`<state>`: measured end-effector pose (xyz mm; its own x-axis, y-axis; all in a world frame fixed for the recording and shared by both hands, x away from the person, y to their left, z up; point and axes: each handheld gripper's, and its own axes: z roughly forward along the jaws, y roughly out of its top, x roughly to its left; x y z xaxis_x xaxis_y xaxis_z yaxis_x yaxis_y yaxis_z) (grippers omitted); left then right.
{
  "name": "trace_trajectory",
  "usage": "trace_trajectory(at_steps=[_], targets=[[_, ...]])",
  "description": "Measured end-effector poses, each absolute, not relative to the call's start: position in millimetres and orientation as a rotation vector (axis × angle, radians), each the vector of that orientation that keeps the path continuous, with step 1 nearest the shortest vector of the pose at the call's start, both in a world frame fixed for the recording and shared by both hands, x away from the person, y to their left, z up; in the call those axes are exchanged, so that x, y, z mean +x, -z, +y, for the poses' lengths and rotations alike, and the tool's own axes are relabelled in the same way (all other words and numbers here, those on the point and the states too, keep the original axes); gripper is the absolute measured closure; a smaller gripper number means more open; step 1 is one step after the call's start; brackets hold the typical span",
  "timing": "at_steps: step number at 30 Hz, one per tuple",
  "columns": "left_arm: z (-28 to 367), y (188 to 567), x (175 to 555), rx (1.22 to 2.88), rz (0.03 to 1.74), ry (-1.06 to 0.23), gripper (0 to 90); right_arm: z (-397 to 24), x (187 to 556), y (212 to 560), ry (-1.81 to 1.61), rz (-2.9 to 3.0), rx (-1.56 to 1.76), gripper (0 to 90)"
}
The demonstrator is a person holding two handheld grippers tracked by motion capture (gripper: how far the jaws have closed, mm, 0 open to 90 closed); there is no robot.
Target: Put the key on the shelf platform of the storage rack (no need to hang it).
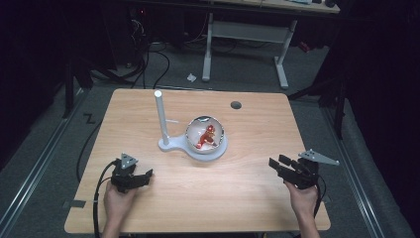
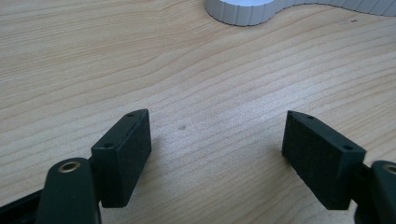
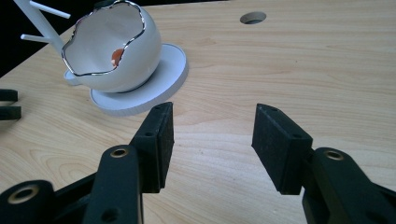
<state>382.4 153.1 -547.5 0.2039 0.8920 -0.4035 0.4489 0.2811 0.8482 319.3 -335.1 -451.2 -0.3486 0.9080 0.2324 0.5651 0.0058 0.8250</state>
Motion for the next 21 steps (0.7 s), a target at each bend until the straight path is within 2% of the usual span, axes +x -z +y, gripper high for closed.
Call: trace_trajectory(at_steps=[21], targets=[[153,548,382,1.346,1.419,-0.497,24.3,-313,330,475,-1.241,1.991,1.510,48.8]])
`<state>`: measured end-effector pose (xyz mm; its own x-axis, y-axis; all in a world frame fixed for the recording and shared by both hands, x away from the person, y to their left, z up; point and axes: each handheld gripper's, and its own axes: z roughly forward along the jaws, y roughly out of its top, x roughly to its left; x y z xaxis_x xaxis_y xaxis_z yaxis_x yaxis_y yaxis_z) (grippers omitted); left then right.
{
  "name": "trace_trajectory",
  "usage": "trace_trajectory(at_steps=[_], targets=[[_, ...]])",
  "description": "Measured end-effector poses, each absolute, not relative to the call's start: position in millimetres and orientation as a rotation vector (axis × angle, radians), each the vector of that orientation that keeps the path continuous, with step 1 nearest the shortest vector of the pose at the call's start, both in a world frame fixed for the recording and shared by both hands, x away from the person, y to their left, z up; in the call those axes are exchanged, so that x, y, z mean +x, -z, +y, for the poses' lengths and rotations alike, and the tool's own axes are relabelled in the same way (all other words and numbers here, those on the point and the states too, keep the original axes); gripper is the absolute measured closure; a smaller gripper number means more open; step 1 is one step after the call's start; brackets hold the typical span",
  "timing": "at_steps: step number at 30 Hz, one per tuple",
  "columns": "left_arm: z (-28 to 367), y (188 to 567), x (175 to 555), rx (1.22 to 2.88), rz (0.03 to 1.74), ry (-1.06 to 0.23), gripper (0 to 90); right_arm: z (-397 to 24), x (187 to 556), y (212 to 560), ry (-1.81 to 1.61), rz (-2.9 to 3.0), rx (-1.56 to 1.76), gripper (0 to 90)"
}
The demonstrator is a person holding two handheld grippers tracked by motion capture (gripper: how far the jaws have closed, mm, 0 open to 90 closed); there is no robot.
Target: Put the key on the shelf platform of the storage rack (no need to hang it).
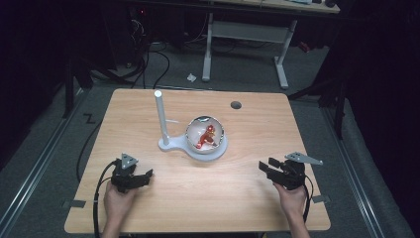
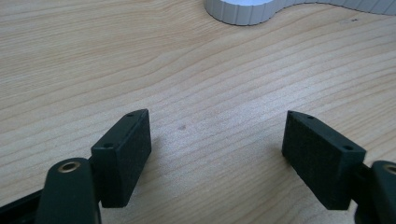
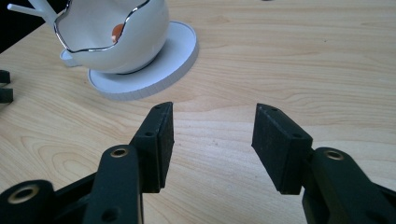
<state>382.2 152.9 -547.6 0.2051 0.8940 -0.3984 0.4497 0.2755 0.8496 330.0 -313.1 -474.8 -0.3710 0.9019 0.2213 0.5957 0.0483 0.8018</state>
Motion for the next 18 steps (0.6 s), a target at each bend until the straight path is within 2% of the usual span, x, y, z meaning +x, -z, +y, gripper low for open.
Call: trace_trajectory(at_steps=[18], targets=[[152,548,382,1.349,1.417,-0.501,23.2,-293,337,506,-1.152,2.050,1.501,48.7]])
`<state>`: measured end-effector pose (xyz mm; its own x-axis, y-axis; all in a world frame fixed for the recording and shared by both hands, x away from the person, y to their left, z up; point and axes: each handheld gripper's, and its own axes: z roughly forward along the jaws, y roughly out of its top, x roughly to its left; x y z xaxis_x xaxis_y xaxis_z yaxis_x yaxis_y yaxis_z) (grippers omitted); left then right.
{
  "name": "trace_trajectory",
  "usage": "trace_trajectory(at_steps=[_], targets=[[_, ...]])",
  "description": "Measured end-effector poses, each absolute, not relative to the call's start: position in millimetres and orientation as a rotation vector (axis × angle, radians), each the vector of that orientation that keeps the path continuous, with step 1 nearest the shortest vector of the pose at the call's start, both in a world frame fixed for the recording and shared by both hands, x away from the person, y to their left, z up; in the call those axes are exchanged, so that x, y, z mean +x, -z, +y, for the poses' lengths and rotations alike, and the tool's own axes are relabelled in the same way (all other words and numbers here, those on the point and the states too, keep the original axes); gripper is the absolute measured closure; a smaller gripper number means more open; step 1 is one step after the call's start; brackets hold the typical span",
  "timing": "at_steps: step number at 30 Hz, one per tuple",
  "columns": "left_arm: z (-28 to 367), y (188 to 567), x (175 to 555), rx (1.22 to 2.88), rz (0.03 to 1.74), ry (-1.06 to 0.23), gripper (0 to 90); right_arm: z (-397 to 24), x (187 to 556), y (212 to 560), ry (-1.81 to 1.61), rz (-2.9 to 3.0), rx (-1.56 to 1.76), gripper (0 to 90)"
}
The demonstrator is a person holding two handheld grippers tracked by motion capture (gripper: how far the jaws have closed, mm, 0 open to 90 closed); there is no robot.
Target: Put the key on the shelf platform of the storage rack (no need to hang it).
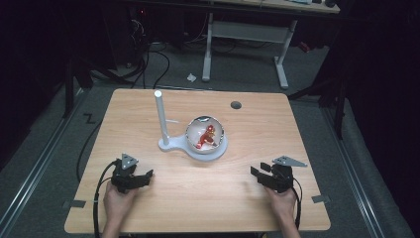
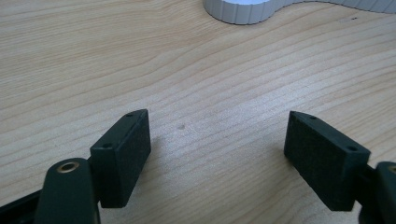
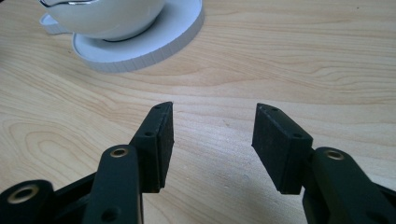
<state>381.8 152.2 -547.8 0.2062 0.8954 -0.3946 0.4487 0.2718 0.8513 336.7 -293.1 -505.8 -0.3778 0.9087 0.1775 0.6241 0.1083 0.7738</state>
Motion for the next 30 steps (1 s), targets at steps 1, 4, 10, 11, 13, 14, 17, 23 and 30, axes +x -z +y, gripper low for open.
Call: trace_trajectory(at_steps=[1,4,10,11,13,14,17,23,30], targets=[[152,548,382,1.349,1.417,-0.500,23.2,-292,337,507,-1.148,2.048,1.502,48.7],[152,548,382,1.349,1.417,-0.500,23.2,-289,339,510,-1.092,2.064,1.475,48.4],[152,548,382,1.349,1.417,-0.501,23.2,-286,343,514,-1.015,2.072,1.459,47.9],[152,548,382,1.349,1.417,-0.501,23.2,-286,344,515,-1.008,2.070,1.459,47.7],[152,548,382,1.349,1.417,-0.501,23.2,-286,345,516,-0.998,2.067,1.460,47.2],[152,548,382,1.349,1.417,-0.501,23.2,-286,345,516,-0.981,2.069,1.458,46.8],[152,548,382,1.349,1.417,-0.501,23.2,-284,346,519,-0.921,2.073,1.437,46.2],[152,548,382,1.349,1.417,-0.501,23.2,-283,349,523,-0.871,2.074,1.444,46.3],[152,548,382,1.349,1.417,-0.501,23.2,-285,353,526,-0.863,2.068,1.468,46.2]])
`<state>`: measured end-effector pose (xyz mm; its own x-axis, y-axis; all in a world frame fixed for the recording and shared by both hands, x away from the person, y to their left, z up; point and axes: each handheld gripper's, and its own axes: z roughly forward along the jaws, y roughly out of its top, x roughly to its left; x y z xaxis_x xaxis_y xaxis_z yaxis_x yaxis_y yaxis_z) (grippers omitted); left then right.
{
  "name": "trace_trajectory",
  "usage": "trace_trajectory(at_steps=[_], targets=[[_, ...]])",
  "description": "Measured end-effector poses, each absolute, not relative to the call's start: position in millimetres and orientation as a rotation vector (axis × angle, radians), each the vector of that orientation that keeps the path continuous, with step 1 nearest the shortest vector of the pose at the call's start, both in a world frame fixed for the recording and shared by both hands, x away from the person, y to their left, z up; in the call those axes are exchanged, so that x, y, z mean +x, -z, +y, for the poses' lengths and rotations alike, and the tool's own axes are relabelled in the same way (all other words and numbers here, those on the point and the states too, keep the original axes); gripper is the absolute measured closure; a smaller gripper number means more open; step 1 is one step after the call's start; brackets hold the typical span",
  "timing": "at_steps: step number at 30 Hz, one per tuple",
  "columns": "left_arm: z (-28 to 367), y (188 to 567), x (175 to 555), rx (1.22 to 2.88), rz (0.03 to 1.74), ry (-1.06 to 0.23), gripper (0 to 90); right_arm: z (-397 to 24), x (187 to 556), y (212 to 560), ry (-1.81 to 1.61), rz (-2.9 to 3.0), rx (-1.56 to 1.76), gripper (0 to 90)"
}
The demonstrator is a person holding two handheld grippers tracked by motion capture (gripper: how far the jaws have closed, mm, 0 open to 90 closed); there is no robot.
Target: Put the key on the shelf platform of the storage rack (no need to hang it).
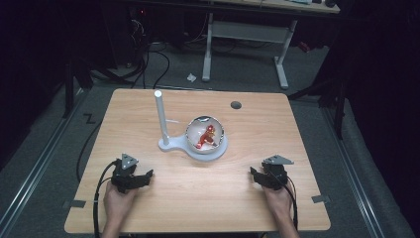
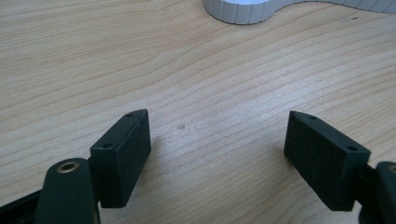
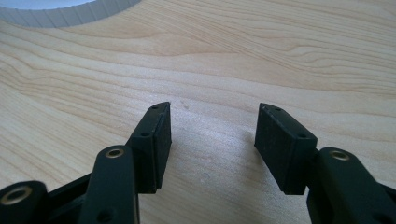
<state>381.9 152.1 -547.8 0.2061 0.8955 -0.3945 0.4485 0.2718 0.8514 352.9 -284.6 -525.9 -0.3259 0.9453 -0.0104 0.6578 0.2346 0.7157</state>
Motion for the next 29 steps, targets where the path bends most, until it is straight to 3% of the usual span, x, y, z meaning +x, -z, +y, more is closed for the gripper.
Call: trace_trajectory(at_steps=[29], targets=[[152.2,547.9,381.7,1.349,1.417,-0.501,23.1,-283.7,354.5,530.7,-0.876,2.067,1.437,39.5]])
